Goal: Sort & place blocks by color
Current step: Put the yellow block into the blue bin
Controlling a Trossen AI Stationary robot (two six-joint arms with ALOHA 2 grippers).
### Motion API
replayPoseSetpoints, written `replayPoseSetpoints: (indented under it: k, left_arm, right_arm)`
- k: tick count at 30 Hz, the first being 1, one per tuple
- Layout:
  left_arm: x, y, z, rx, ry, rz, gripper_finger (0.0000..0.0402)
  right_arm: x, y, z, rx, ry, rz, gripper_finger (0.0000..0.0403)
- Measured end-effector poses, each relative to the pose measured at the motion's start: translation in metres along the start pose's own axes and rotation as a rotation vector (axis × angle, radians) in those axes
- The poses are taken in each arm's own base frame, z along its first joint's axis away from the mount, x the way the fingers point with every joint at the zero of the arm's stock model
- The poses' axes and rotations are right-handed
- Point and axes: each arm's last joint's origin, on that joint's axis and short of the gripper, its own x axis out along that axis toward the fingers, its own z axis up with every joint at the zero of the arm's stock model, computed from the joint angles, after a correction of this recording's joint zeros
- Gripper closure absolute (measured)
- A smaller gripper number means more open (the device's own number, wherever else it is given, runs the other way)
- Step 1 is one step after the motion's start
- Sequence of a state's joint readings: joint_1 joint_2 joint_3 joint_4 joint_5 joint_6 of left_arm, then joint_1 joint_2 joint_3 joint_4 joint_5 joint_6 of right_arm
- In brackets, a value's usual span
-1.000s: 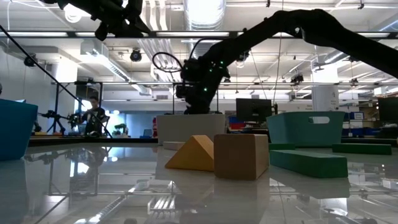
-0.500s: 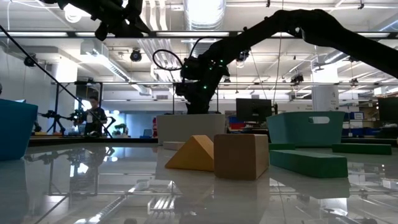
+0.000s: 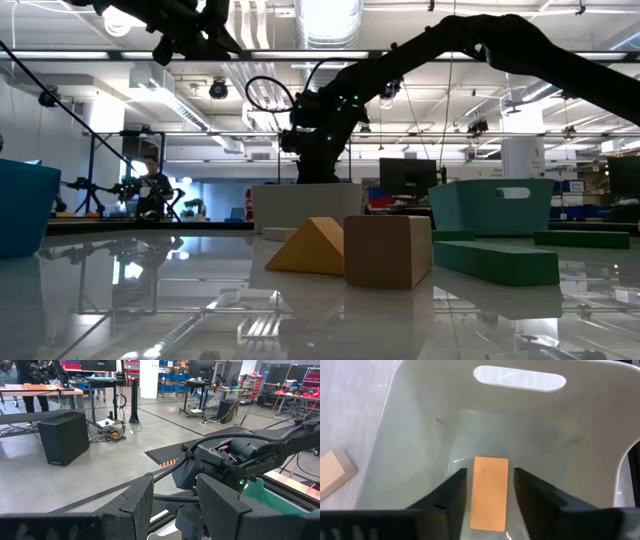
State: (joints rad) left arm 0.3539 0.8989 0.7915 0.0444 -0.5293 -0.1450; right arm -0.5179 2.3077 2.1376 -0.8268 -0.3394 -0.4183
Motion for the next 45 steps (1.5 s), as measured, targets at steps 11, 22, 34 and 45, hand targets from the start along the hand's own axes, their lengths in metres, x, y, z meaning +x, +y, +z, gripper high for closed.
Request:
replayPoseSetpoints:
  k: [11,22,34,45]
  left_arm:
    - [0.0,0.0,0.0,0.001,0.0,0.0,0.0265]
    - [0.0,0.0,0.0,0.001,0.0,0.0,0.0265]
    - [0.0,0.0,0.0,0.0,0.0,0.0,0.0265]
    - [0.0,0.0,0.0,0.0,0.0,0.0,0.0265]
  right_arm:
    - [0.004,0.0,-0.005,0.005,0.029,-0.012,0.0177]
    - [0.017,0.001,-0.018,0.011,0.072,0.005,0.0175]
    - [0.024,0.0,-0.025,0.03,0.076,0.014,0.02]
    - [0.024,0.0,-0.026,0.053,0.08,0.01,0.0282]
